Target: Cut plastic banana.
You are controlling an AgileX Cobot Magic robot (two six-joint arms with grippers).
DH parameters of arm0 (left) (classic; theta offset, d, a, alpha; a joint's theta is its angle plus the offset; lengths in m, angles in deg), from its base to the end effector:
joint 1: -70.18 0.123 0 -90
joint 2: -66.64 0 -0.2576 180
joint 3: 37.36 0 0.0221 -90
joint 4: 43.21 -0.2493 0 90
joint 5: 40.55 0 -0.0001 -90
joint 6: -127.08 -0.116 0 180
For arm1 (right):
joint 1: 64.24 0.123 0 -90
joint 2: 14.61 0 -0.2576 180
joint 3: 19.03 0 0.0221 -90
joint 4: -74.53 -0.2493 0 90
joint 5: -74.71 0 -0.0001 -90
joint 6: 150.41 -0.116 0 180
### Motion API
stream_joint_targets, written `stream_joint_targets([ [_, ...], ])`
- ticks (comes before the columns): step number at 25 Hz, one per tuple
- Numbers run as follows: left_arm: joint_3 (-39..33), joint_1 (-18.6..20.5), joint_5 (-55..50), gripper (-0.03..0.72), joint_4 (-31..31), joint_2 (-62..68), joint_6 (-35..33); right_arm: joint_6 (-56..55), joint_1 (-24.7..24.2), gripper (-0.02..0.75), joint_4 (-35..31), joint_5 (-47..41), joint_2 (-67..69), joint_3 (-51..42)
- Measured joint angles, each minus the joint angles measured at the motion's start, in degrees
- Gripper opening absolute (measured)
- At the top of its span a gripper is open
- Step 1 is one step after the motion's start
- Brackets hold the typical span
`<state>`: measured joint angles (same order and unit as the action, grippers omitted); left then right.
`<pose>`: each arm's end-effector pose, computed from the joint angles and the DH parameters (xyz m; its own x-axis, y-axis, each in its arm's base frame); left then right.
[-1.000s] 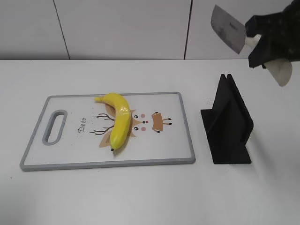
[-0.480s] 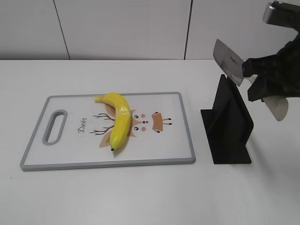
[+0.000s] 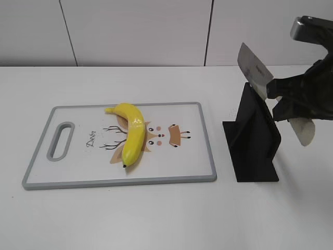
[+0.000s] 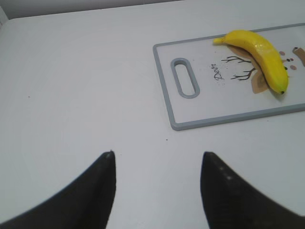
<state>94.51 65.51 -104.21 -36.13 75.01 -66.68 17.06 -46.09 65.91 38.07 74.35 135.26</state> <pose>0.0395 -0.0161 0.2588 -0.4572 0.2209 -0.8615 0.2649 0.9585 0.1052 0.2695 0.0993 0.1955 -0.9007 0.0540 -0.4310 -0.0544 0.9704 0.2353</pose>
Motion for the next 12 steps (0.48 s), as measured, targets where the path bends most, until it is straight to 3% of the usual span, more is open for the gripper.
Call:
stream_joint_targets([
  [12,-0.13,0.0,0.37,0.479,0.12,0.0,0.0,-2.08,0.0,0.167,0.07,3.66,-3.18,-1.51],
])
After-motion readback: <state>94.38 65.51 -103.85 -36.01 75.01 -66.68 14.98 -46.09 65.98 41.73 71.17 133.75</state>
